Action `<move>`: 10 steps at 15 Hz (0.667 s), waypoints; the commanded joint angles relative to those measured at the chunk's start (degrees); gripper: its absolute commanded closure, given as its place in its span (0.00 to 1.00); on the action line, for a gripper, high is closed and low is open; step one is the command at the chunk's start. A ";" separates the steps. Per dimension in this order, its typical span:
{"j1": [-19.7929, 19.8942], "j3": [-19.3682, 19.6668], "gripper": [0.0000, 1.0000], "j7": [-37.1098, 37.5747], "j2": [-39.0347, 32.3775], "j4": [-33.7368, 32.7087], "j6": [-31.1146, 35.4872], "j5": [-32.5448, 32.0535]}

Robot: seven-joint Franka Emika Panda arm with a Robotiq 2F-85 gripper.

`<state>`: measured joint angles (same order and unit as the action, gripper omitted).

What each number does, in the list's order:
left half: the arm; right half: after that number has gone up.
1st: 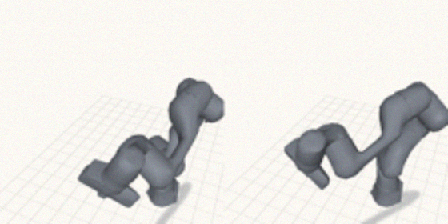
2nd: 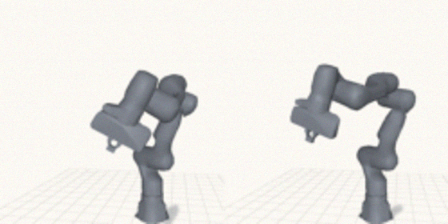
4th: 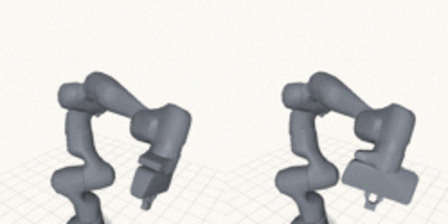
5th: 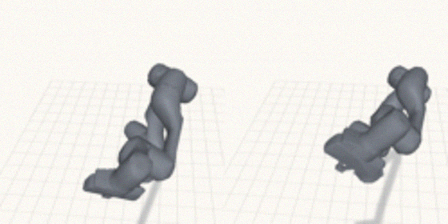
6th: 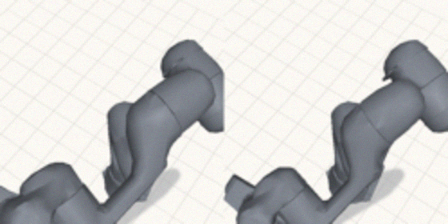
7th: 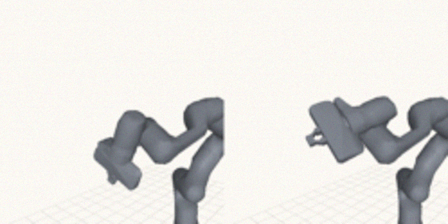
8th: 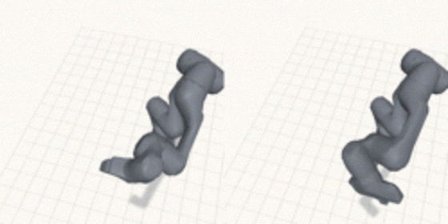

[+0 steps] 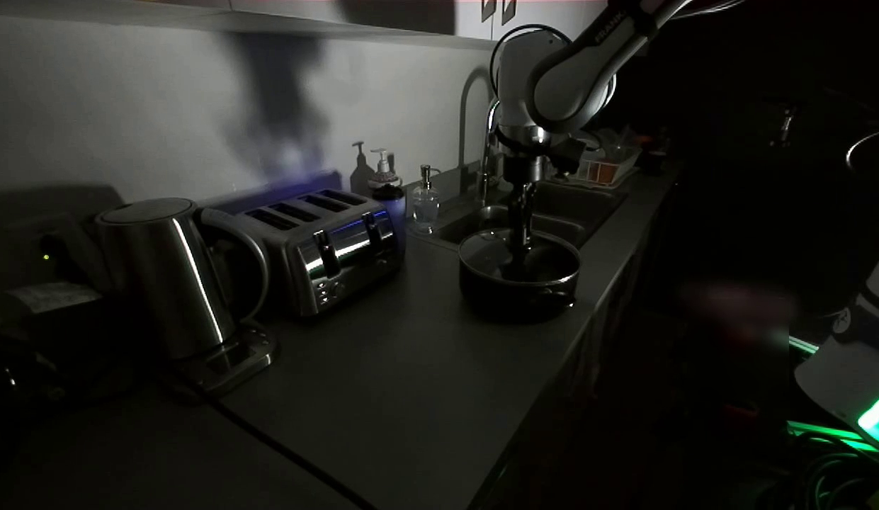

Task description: Take the lid off the pot

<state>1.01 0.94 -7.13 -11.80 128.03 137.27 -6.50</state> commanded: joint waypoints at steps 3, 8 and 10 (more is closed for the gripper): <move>0.07 -0.64 0.75 -1.47 2.00 0.72 0.23 0.80; 0.09 -1.46 0.75 -3.49 7.79 3.92 -0.59 2.23; 0.01 -1.48 0.75 -3.62 10.76 5.54 -0.38 2.01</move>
<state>1.01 -0.27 -8.73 -7.67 129.89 137.18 -5.71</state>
